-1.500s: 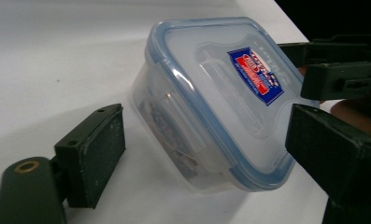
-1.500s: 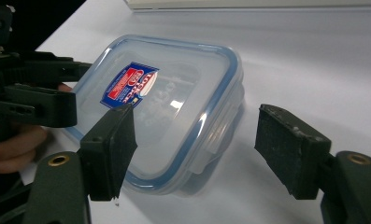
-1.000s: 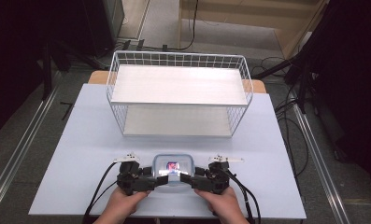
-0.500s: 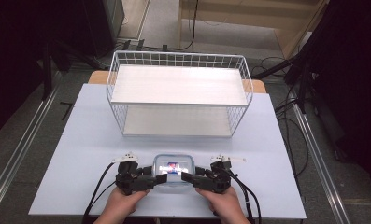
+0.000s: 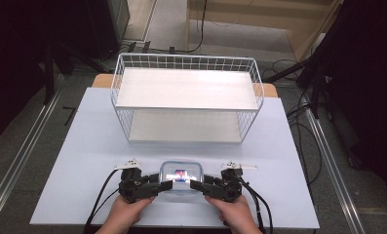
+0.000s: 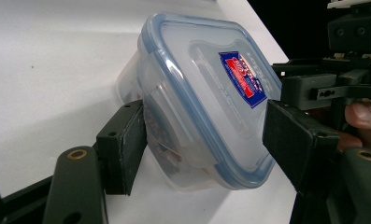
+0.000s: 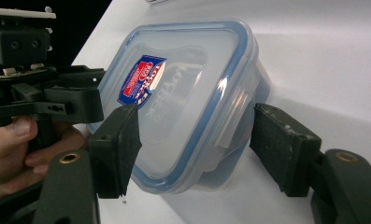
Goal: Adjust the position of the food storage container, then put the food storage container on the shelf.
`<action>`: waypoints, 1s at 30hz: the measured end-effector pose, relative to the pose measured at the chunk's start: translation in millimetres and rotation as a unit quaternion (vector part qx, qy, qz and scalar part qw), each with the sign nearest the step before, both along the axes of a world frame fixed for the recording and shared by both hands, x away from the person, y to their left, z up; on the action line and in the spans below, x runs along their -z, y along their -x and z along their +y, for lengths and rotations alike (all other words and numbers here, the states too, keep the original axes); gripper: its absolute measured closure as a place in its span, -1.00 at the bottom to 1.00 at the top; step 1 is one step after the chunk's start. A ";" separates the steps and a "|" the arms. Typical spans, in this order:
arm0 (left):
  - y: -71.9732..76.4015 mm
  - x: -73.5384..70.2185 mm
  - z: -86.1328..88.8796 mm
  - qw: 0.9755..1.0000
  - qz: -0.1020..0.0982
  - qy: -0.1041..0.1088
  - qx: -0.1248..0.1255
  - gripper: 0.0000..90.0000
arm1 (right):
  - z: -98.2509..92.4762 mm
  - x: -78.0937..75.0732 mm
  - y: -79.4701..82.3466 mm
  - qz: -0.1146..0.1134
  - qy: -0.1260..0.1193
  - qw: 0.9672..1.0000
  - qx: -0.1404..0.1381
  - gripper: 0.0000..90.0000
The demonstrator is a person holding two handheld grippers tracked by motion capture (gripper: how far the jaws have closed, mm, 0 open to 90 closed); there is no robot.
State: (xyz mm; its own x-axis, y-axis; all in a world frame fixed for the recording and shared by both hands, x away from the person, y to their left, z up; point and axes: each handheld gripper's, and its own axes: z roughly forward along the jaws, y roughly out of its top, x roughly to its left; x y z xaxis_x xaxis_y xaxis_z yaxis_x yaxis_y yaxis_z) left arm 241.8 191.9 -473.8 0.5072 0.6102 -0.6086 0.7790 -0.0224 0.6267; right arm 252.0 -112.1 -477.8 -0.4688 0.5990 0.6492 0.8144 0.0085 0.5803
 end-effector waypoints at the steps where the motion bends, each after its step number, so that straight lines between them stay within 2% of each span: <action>1: 0.0 0.0 0.0 1.000 0.000 0.000 0.000 -0.29 | 0.1 0.1 -0.2 -0.001 0.000 1.000 0.000 -0.24; 7: 1.0 -1.9 1.3 1.000 -0.003 -0.001 0.000 -0.22 | 0.5 -0.1 -0.1 0.007 -0.004 1.000 -0.006 -0.22; 8: 1.4 -2.4 0.6 1.000 -0.005 -0.001 0.000 -0.21 | 0.8 -0.7 2.0 0.001 0.000 1.000 -0.006 -0.22; 13: 2.7 -3.6 0.9 1.000 -0.009 -0.009 0.007 -0.20 | 0.3 -1.5 3.3 -0.004 0.003 1.000 -0.009 -0.20; 14: 3.9 -5.7 1.8 1.000 -0.015 -0.008 0.004 -0.16 | -2.6 -2.2 3.4 0.002 -0.007 1.000 0.000 -0.08; 15: 3.7 -6.6 2.5 1.000 -0.014 -0.005 0.004 -0.10 | -4.0 -2.6 3.4 0.007 -0.014 1.000 0.002 -0.04; 19: 4.2 -6.6 4.1 1.000 -0.015 -0.001 0.005 -0.03 | -6.3 -3.2 4.4 0.003 -0.015 1.000 -0.002 0.00; 25: 7.2 -10.1 3.8 1.000 -0.022 -0.008 0.004 0.04 | -7.6 -5.0 8.0 -0.003 -0.014 1.000 -0.002 0.07; 30: 10.3 -12.5 3.7 0.999 -0.039 -0.013 0.004 0.09 | -9.1 -7.2 12.3 -0.016 -0.011 1.000 -0.004 0.13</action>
